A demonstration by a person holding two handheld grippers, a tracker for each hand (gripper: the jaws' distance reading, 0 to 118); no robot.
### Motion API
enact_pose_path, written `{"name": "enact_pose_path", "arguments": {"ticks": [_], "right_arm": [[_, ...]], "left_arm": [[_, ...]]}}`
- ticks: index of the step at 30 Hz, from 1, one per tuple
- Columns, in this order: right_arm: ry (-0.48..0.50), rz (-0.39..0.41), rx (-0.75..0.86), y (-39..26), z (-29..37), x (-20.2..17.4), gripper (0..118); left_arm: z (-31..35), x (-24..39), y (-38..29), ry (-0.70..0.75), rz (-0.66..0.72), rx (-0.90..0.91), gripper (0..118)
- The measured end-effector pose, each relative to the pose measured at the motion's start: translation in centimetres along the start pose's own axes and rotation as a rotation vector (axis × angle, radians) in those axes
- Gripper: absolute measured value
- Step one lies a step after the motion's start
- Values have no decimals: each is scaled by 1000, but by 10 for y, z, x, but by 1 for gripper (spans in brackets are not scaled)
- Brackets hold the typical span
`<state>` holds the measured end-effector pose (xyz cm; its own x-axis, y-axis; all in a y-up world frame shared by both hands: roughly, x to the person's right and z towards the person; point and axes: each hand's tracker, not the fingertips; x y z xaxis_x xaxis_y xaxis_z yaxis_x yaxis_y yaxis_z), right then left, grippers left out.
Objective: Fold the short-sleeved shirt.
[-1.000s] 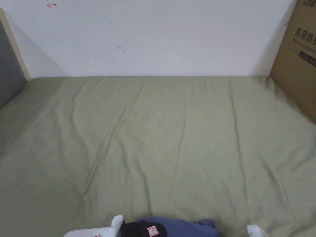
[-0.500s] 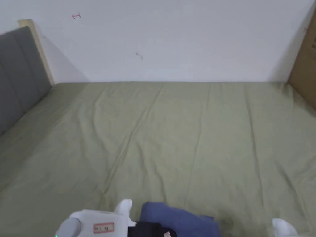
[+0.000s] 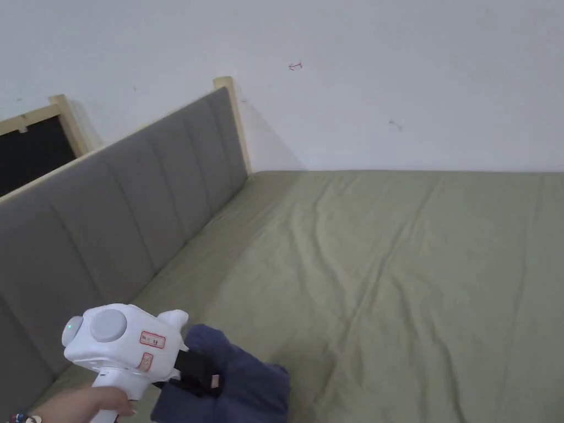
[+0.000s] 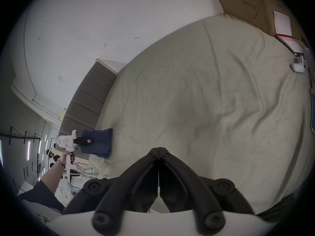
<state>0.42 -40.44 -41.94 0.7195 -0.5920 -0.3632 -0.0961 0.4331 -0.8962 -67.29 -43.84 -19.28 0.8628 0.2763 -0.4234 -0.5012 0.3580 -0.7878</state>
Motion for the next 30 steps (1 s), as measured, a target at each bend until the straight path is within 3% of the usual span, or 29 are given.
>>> {"name": "enact_pose_path", "arguments": {"ticks": [2, 3, 4, 5, 6, 12, 13, 16, 17, 19, 21, 22, 23, 24, 27, 30], "right_arm": [[-3, -22, -3, 0, -2, 2, 0], [-8, -32, -1, 0, -3, 2, 0], [-12, -35, -1, 0, -5, 2, 0], [-14, -37, -1, 0, -6, 1, 0], [-15, -35, -4, 1, -8, 0, 0], [-8, -5, -15, 5, -12, -7, 0], [-5, -2, -14, 6, -12, -7, 0], [-3, 5, -9, 9, -11, -5, 0], [-4, 7, -8, 9, -10, -5, 0], [-8, 12, -3, 10, -8, -2, 0], [-8, 17, 1, 11, -5, -1, 0], [-9, 20, 2, 12, -3, 0, 0], [-12, 30, -1, 13, -3, 0, 0], [-36, 63, -3, 14, -1, -2, 0], [-129, 179, -23, 19, 3, -12, 0], [-131, 195, -30, 27, 10, -19, 0]], "left_arm": [[10, -22, 3, 128, -26, 0, 28], [14, -31, 6, 186, -38, 4, 33], [16, -36, 7, 210, -34, 3, 48], [20, -44, 7, 256, -32, 5, 88], [23, -50, 8, 292, -33, 14, 115], [49, -79, 19, 331, -14, 113, 112], [70, -31, 0, 332, -21, 117, 112], [85, 7, -10, 355, -37, 121, 112], [65, -32, -2, 356, -48, 122, 112], [53, -21, -6, 330, -66, 117, 110], [39, 10, -13, 149, -3, 36, 99], [32, 26, -15, 141, -36, 38, 74], [24, 44, -19, 165, -85, 42, 20], [14, 68, -26, 147, -121, 14, 0], [-17, 138, -39, -41, -159, 28, 0], [-22, 204, -40, -2, -163, 191, 0]]}}
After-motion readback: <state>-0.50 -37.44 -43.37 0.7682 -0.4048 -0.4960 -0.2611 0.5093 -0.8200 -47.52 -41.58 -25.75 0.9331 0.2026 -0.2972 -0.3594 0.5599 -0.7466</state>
